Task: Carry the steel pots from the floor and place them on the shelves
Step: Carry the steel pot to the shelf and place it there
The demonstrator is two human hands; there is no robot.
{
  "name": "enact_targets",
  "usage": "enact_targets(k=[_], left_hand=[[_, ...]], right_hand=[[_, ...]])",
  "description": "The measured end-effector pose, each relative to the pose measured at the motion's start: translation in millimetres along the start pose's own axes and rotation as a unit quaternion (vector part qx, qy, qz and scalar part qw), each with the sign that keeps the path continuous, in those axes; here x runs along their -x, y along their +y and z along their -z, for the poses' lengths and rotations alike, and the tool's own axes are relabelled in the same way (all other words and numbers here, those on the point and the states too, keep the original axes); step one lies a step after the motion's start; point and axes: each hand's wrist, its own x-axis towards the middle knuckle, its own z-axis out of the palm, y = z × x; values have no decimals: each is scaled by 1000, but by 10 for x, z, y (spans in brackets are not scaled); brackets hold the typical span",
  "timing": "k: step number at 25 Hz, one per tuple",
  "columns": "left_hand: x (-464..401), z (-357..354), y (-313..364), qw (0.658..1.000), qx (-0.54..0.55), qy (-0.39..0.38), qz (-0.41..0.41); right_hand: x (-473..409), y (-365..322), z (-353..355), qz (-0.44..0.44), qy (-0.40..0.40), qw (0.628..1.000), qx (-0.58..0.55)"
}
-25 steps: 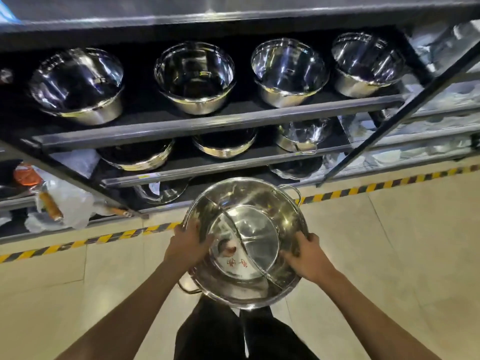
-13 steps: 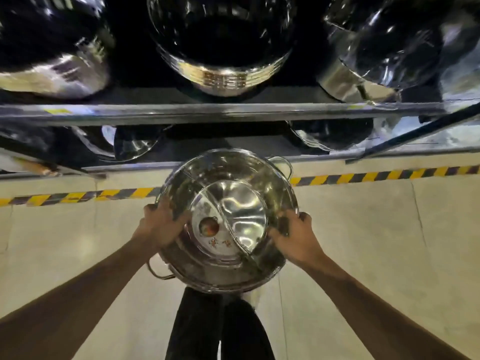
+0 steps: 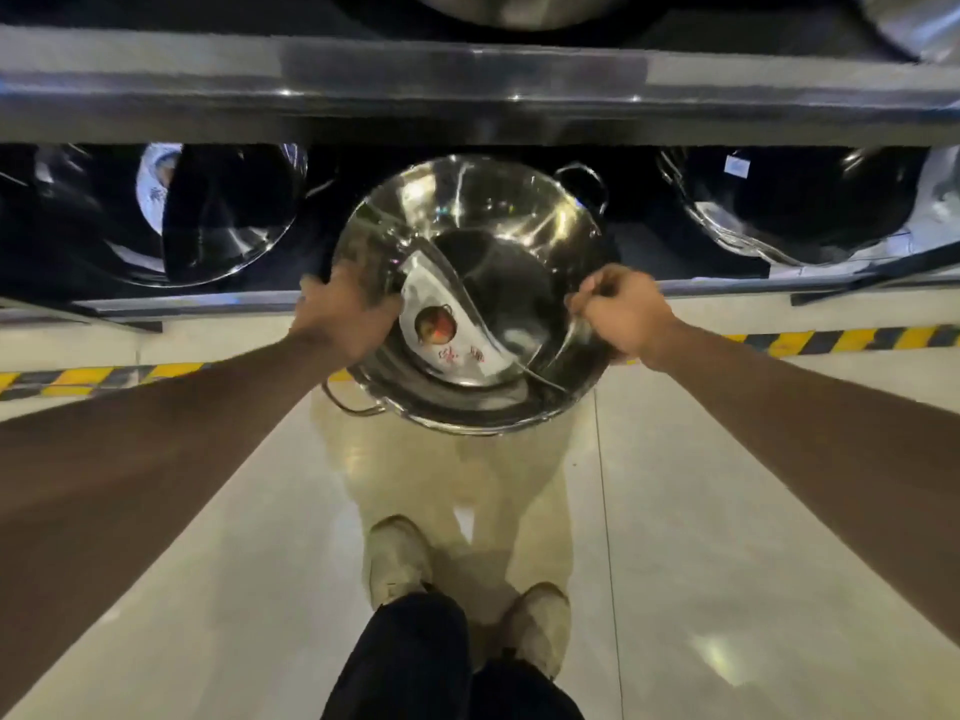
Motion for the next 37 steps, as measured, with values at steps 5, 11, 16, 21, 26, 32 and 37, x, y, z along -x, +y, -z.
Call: enact_targets(k=[5, 11, 16, 21, 26, 32, 37], left_hand=[[-323, 77, 117, 999, 38, 9, -32], [533, 88, -371, 998, 19, -6, -56], [600, -54, -219, 971, -166, -52, -161], [197, -31, 146, 962, -206, -88, -154], [269, 128, 372, 961, -209, -111, -142], [780, 531, -7, 963, -212, -144, -78], [761, 972, -712, 970, -216, -110, -21]], right_hand=[[-407, -55, 49, 7, 45, 998, -33], [705, 207, -225, 21, 10, 994, 105], [890, 138, -500, 121, -38, 965, 229], [283, -117, -300, 111, -13, 950, 293], [263, -268, 33, 116, -48, 939, 321], [940, -203, 4, 119, -149, 908, 372], [1142, -500, -513, 152, -180, 890, 391]])
